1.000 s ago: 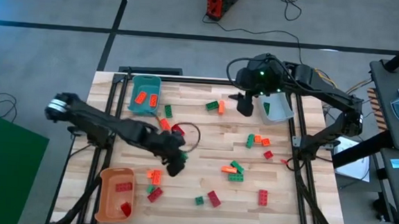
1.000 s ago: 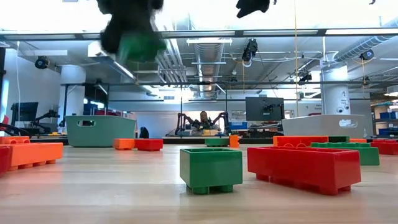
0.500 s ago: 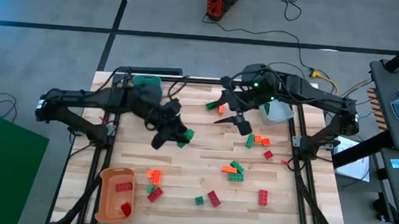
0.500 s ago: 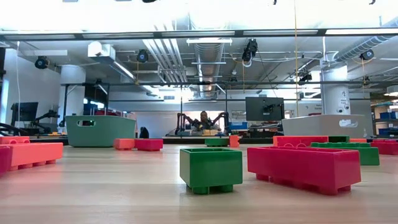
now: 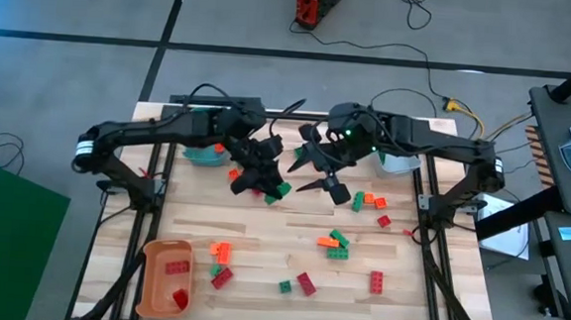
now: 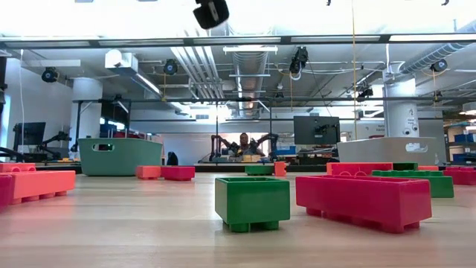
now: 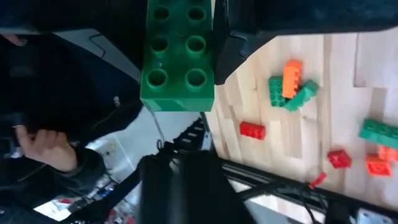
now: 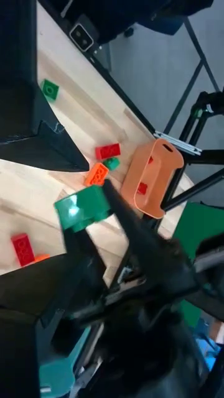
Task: Sort blocks
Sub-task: Put the green game piece into the gray bin, then adjust the gray bin
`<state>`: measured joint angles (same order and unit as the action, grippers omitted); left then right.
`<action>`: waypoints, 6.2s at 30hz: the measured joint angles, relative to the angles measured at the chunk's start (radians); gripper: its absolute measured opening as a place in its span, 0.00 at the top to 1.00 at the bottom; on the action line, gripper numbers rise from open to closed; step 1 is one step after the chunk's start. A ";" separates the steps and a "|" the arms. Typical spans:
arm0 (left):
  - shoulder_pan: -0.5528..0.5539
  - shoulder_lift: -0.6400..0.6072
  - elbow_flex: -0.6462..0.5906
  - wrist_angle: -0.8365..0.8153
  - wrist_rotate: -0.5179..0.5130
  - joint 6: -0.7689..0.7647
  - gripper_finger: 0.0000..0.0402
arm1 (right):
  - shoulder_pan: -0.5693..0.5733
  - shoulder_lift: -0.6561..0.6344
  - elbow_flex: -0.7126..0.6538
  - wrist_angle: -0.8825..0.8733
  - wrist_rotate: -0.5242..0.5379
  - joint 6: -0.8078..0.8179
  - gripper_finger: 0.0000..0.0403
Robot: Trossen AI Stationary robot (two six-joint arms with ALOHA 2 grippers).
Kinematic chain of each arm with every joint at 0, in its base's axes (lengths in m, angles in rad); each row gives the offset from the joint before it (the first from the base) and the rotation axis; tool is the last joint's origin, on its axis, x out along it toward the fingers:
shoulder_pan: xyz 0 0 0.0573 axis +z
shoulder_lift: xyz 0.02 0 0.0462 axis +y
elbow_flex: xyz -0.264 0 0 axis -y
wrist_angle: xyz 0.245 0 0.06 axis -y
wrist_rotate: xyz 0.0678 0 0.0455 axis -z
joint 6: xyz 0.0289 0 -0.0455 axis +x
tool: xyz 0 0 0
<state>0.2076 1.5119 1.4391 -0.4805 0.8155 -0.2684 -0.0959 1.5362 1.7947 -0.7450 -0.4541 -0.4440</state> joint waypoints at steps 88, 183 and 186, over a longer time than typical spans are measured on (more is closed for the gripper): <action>0.160 -0.434 0.018 -0.663 -1.018 -0.145 0.45 | -0.846 0.019 -0.276 -0.663 0.614 0.673 0.78; 0.151 -0.466 0.017 -0.728 -1.098 -0.133 0.45 | -0.803 0.152 -0.435 -0.255 0.796 0.764 0.97; 0.151 -0.466 0.017 -0.728 -1.098 -0.133 0.45 | -0.810 0.152 -0.441 -0.251 0.795 0.754 0.97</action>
<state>0.3588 1.0458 1.4563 -1.2087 -0.2821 -0.4019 -0.9062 1.6882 1.3541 -0.9962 0.3408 0.3099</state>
